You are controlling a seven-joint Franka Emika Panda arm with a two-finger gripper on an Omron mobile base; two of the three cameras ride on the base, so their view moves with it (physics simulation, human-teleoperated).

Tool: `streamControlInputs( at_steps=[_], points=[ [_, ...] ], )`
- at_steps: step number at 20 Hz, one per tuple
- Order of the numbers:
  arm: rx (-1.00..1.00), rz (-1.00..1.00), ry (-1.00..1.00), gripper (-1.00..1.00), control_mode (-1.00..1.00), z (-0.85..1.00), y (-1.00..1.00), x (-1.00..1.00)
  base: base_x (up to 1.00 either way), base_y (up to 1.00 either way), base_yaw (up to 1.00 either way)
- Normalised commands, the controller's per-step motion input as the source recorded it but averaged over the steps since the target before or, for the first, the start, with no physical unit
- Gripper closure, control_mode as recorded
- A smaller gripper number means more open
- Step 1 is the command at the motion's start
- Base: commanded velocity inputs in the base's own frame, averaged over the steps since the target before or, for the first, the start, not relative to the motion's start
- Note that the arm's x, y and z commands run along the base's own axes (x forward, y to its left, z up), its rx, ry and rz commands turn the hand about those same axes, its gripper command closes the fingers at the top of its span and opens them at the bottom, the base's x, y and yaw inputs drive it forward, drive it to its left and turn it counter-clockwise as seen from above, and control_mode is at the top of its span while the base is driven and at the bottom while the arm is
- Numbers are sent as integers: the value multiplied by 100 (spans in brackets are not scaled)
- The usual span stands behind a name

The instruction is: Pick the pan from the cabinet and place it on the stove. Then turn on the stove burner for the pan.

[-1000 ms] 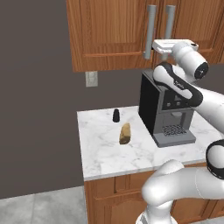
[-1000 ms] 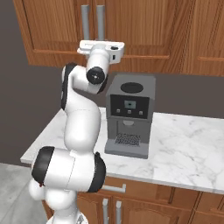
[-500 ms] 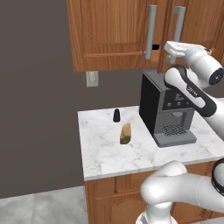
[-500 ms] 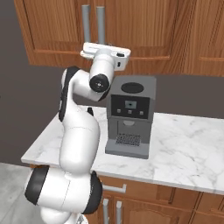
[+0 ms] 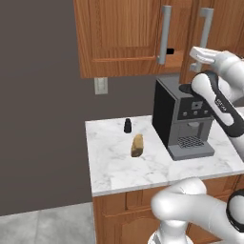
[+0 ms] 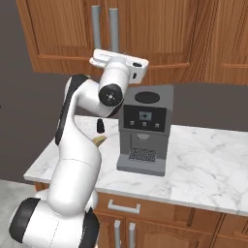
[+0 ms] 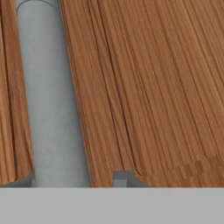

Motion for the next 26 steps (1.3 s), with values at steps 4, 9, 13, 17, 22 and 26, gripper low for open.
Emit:
streamControlInputs(
  at_steps=[4,9,13,17,22,26],
  points=[
    [1,1,7,100,-100,-7,-77,-56,0,0,0],
    [2,1,7,100,-100,-9,-79,-58,0,0,0],
    [2,-4,9,100,-100,-11,-55,-58,0,0,0],
    [1,-4,8,-100,-100,-12,-34,-49,0,0,0],
    [0,-6,9,-100,-100,-23,-4,-31,0,0,0],
    [0,0,0,-100,-100,-14,0,-27,0,0,0]
  ],
)
